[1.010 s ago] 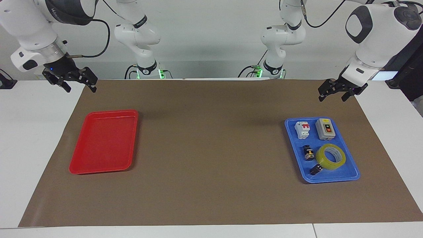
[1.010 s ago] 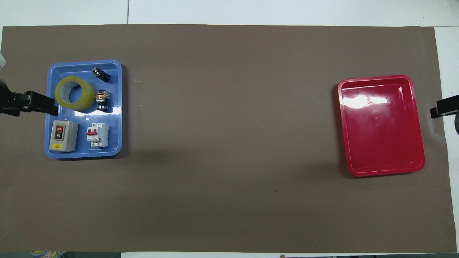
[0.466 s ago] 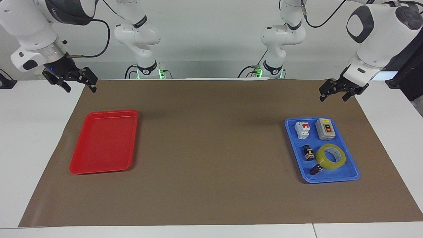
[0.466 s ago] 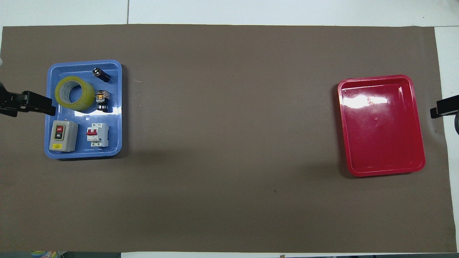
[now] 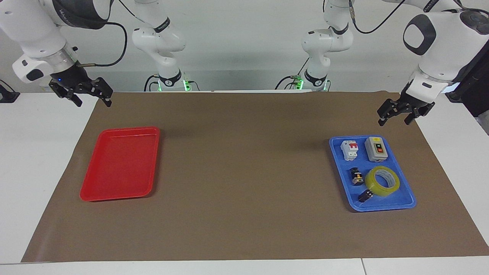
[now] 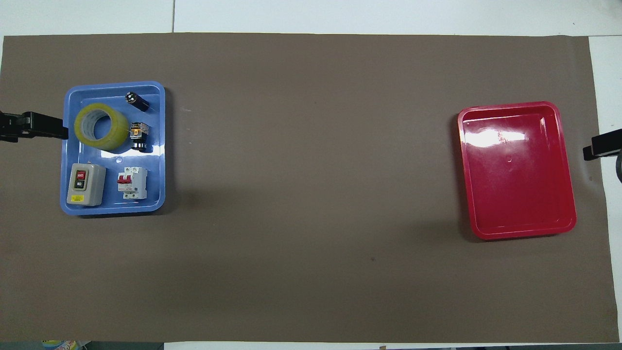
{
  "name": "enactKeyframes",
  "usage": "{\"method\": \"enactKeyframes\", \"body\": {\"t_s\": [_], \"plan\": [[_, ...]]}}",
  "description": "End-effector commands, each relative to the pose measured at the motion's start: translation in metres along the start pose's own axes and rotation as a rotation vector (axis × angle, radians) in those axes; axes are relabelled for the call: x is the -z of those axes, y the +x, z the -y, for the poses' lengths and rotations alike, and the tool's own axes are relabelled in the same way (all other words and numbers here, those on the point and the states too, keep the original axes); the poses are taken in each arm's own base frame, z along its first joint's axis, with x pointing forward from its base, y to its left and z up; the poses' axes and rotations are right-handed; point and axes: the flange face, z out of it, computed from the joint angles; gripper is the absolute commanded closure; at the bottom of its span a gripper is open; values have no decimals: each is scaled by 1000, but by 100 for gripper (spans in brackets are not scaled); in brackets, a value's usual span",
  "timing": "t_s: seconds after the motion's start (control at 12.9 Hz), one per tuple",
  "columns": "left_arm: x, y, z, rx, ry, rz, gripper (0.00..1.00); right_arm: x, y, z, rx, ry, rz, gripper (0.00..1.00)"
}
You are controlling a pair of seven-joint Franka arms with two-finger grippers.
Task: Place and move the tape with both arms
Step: 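Reach the left gripper over the yellow tape roll and grasp it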
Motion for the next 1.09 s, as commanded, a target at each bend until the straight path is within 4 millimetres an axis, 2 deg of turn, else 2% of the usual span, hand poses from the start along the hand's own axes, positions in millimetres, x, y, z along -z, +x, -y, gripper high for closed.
{"method": "enactKeyframes", "body": {"t_s": [0.0, 0.16, 0.39, 0.47, 0.54, 0.78, 1.01], "plan": [[-48, 19, 22, -44, 22, -21, 0, -1, -7, 0, 14, 16, 3, 0], [-91, 34, 46, -37, 29, -34, 0, -1, -8, -3, 10, 17, 2, 0], [-145, 49, 53, -30, 40, -78, 0, -1, -8, -2, 11, 16, 3, 0], [-153, 49, 59, -21, 46, -102, 0, 0, -7, 0, 14, 16, 1, 0], [-164, 48, 75, 3, 51, -111, 0, -1, -7, 1, 16, 16, 3, 0], [-211, 50, 82, 11, 49, -85, 1, -1, -7, 0, 14, 16, 3, 0], [-222, 48, 74, 10, 46, -79, 1, -1, -7, 0, 14, 16, 3, 0]]}}
